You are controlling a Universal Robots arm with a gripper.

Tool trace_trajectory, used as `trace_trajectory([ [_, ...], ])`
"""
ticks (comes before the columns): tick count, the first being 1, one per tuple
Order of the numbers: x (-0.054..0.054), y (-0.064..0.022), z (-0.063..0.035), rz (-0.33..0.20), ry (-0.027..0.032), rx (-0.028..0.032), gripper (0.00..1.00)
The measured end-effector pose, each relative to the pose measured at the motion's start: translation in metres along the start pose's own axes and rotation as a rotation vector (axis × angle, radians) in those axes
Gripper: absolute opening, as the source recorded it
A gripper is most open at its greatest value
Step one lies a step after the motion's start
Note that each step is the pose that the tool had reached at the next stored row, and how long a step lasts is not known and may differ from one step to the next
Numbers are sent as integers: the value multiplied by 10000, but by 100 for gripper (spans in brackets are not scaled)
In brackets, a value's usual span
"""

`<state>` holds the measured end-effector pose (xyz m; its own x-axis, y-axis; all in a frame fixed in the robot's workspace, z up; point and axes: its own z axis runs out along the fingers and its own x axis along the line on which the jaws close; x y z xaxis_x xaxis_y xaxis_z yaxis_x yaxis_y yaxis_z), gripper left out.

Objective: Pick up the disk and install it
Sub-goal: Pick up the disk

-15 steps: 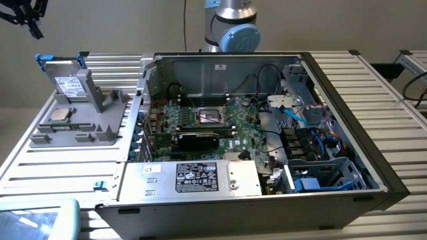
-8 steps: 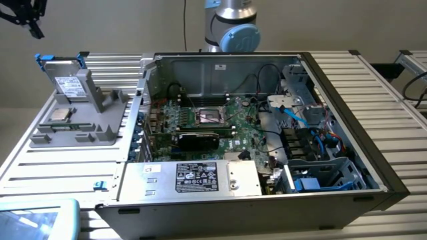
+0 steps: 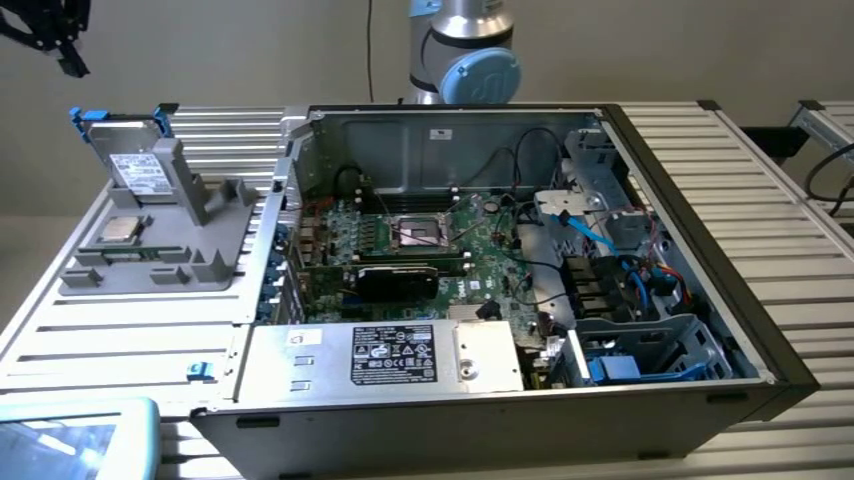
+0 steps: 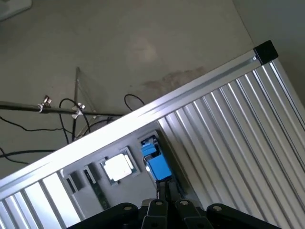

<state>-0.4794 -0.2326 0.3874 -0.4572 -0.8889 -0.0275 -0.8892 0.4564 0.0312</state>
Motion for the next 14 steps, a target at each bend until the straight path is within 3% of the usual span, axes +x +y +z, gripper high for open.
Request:
trace_trajectory([
  [14, 0, -1, 1, -2539, 65, -43, 11],
])
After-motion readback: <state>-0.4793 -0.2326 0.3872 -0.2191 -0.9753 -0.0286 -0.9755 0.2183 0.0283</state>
